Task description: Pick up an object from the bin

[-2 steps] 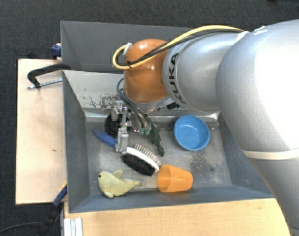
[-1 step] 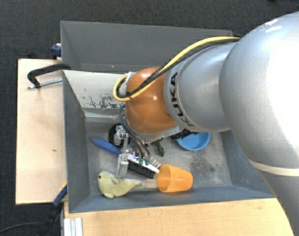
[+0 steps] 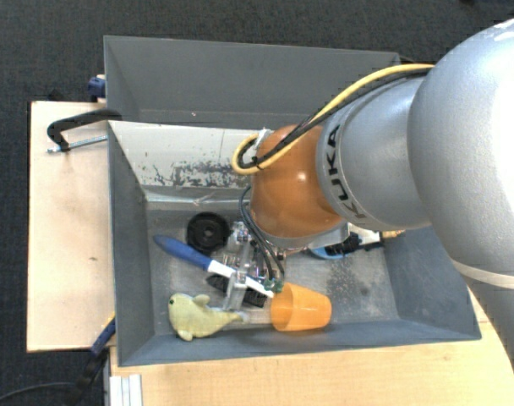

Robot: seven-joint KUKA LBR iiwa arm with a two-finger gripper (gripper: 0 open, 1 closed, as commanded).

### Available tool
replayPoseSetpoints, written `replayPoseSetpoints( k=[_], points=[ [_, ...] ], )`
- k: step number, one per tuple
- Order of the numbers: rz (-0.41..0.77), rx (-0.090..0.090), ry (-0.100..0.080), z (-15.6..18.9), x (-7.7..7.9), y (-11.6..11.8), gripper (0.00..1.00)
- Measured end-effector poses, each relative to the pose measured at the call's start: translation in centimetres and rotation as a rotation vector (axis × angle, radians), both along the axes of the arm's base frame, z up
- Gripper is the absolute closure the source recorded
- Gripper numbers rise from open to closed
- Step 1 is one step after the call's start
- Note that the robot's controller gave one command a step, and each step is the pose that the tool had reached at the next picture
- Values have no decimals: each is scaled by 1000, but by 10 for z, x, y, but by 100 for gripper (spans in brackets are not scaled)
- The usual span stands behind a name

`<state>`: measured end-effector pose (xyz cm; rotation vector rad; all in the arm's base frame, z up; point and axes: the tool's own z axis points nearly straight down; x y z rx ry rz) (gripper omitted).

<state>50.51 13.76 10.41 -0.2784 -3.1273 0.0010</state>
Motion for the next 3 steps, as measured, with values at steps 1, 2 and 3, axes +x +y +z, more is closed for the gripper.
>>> replayPoseSetpoints(
  k=[1, 2, 3],
  points=[
    [-127, 1, 1, -34, -4, -11, 0],
    [-126, 2, -1, -33, -3, -10, 0],
    [-127, 1, 0, -34, -4, -11, 100]
  ],
)
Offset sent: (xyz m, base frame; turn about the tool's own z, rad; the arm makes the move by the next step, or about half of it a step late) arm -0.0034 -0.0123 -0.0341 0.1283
